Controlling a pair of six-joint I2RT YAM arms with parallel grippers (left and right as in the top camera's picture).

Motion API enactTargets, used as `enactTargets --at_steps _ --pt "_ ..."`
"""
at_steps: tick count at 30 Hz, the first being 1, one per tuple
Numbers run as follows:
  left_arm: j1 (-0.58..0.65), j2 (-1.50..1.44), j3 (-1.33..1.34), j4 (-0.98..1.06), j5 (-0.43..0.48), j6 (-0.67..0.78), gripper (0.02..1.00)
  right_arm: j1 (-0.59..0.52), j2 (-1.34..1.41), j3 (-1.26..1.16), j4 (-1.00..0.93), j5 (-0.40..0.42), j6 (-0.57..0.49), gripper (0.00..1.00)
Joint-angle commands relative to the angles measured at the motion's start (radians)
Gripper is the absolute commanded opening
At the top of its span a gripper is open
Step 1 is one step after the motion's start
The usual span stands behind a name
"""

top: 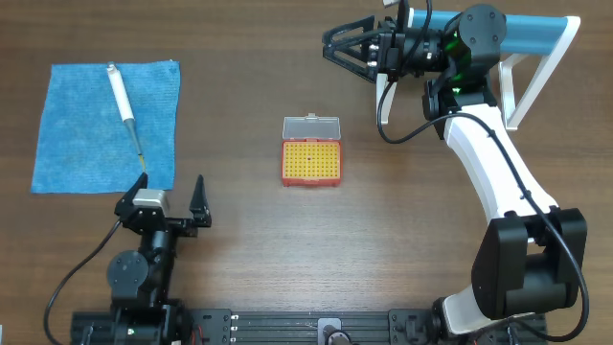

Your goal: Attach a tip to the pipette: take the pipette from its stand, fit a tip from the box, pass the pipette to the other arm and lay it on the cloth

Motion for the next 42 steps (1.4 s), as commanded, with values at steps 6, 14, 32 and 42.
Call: enactTargets --at_steps 6,14,32,42 --pt "-0.005 -0.01 -0.001 -0.012 -0.038 -0.03 1.0 -0.007 0.008 -0.002 0.002 -0.006 -0.011 0.768" --pt "-0.005 -0.01 -0.001 -0.012 -0.038 -0.03 1.0 -0.007 0.008 -0.002 0.002 -0.006 -0.011 0.763" --pt "-0.005 -0.01 -0.001 -0.012 -0.038 -0.03 1.0 -0.035 -0.018 -0.003 -0.075 0.006 -0.759 0.766" --pt "-0.005 -0.01 -0.001 -0.012 -0.038 -0.03 1.0 0.048 -0.397 -0.035 -0.952 1.188 -1.286 0.763"
